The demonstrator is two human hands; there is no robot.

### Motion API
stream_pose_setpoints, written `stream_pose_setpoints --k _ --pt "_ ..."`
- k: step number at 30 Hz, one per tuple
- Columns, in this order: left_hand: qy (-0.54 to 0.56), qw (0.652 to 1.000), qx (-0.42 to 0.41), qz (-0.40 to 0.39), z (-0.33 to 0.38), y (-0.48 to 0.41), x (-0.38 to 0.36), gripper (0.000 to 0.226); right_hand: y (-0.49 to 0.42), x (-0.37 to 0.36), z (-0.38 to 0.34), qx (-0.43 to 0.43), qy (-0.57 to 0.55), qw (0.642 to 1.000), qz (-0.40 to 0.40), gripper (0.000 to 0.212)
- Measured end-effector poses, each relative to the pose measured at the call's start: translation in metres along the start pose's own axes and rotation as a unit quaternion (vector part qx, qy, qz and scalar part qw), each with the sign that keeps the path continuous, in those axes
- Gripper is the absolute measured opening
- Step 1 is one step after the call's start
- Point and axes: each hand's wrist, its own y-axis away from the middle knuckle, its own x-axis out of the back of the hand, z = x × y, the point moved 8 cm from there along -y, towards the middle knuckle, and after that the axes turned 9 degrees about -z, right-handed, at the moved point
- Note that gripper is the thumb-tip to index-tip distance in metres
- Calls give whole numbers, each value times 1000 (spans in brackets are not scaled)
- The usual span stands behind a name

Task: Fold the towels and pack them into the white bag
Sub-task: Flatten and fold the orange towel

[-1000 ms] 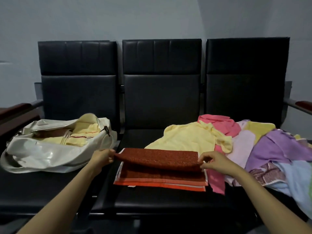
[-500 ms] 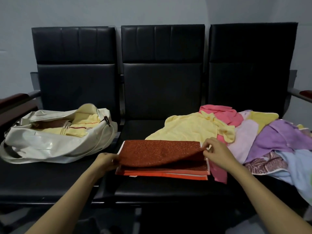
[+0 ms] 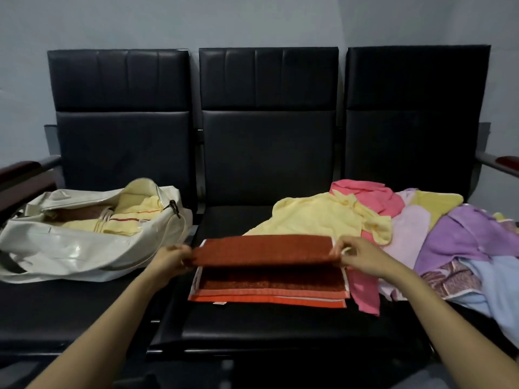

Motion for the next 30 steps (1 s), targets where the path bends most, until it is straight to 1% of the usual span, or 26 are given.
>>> stream_pose_setpoints --k 3,5,7,10,11,13,15,16,17,19,20,21,23,24,25,26,28,30 --pt "-71 996 55 1 -37 5 3 12 9 -30 30 -43 88 990 -105 27" --pt "-95 994 62 0 -45 7 3 16 10 -43 42 -53 121 982 -138 33" --pt "-107 992 61 -3 -41 8 2 22 10 -45 44 -50 125 982 -133 33" --pt "-114 992 50 -6 -28 10 4 25 8 -31 40 -31 113 990 -76 27" --pt "-119 992 51 -15 -24 11 3 25 8 -27 39 -31 122 990 -69 28" --pt "-167 981 78 -66 -25 16 -2 29 7 -31 42 -45 171 979 -98 34" --pt "-218 961 119 -120 -34 18 -5 45 6 -36 49 -72 208 966 -133 41" --pt "-222 957 132 -129 -39 17 -5 49 5 -36 49 -79 211 966 -130 44" --pt "-218 959 135 -118 -41 15 -4 46 4 -34 47 -79 209 968 -112 44" --pt "-222 967 112 -59 -41 6 -1 32 1 -29 35 -59 206 975 -57 44" --pt "-229 967 103 -33 -41 2 -1 32 -1 -32 27 -43 204 977 -40 42" --pt "-234 967 97 -14 -42 1 -2 33 -3 -39 18 -24 208 977 -41 37" --pt "-241 966 96 4 -43 -3 -7 33 -9 -65 -2 36 238 969 -64 24" --pt "-247 964 102 6 -45 -6 -8 35 -11 -79 -10 65 253 962 -76 24" --pt "-255 961 110 5 -45 -7 -9 36 -14 -91 -17 79 262 958 -88 29" --pt "-259 959 114 3 -43 -8 -10 36 -17 -101 -21 82 265 956 -97 36" --pt "-249 962 112 -4 -38 -8 -14 32 -26 -117 -21 61 277 952 -119 49" --pt "-219 970 100 -19 -28 -4 -20 23 -31 -133 -18 34 301 940 -157 52"
